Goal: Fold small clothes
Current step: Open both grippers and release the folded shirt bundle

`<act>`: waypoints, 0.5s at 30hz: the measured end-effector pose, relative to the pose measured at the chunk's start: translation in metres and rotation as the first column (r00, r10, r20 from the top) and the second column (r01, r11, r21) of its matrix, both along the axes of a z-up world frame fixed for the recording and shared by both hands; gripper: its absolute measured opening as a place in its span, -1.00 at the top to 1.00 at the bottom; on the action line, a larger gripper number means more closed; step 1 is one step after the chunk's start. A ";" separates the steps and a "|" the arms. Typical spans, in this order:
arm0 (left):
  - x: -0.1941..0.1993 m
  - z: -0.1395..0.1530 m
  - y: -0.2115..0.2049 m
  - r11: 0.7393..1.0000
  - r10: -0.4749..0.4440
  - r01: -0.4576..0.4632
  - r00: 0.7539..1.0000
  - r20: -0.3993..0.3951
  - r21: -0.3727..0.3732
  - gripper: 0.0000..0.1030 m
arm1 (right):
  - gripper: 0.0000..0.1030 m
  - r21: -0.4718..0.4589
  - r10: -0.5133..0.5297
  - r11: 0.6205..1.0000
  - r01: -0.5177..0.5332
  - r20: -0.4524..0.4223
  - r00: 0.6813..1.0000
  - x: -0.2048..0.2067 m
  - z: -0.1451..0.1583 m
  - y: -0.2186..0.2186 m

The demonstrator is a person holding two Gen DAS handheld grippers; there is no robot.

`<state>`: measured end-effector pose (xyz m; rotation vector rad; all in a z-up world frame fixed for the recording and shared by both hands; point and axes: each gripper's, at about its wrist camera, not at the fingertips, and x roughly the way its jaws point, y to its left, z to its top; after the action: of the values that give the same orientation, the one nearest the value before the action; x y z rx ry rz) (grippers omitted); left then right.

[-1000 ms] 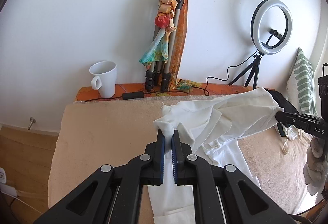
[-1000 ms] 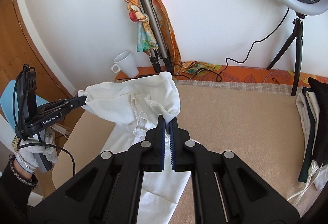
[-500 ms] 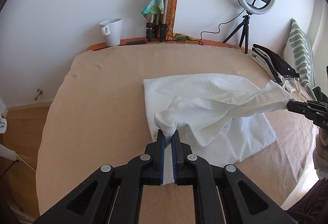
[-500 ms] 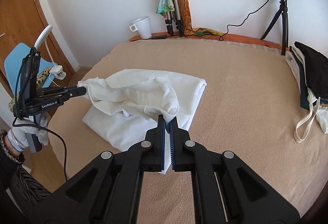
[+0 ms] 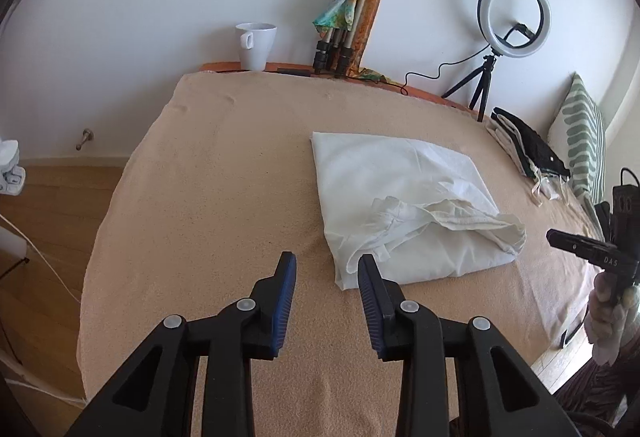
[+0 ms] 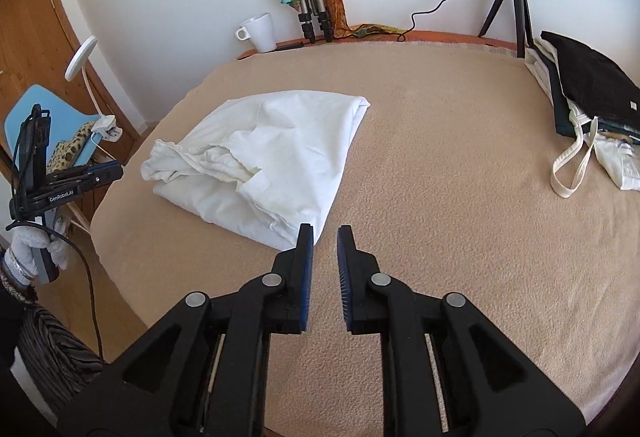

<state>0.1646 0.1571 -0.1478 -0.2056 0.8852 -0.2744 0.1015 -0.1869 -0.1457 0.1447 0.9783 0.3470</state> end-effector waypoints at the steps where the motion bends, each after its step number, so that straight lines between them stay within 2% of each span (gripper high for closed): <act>1: 0.004 -0.002 0.006 0.998 0.035 -0.036 0.999 -0.018 -0.045 0.30 | 0.27 0.047 -0.018 0.999 0.019 -0.025 1.000 0.002 -0.004 -0.003; 2: 0.009 -0.005 0.011 0.993 0.060 -0.064 0.997 -0.038 -0.095 0.27 | 0.19 0.103 -0.036 0.994 0.041 -0.052 0.998 0.005 -0.008 -0.006; 5: 0.025 -0.022 0.017 0.967 0.081 -0.110 0.988 -0.131 -0.230 0.20 | 0.19 0.247 -0.074 0.963 0.106 -0.138 0.988 0.016 -0.022 -0.015; 10: 0.041 -0.048 0.013 0.929 0.084 -0.166 0.965 -0.250 -0.330 0.19 | 0.19 0.386 -0.117 0.898 0.211 -0.255 0.960 0.032 -0.044 -0.026; 13: 0.045 -0.053 0.012 0.907 0.078 -0.180 0.960 -0.268 -0.380 0.21 | 0.19 0.399 -0.107 0.888 0.228 -0.304 0.947 0.038 -0.056 -0.021; 15: 0.044 -0.055 0.010 0.904 0.060 -0.169 0.960 -0.274 -0.392 0.29 | 0.19 0.393 -0.091 0.892 0.224 -0.331 0.939 0.038 -0.063 -0.015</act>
<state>0.2087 0.1674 -0.2028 -0.6996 1.0601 -0.3272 0.1398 -0.2018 -0.2091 0.6938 1.1760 0.3903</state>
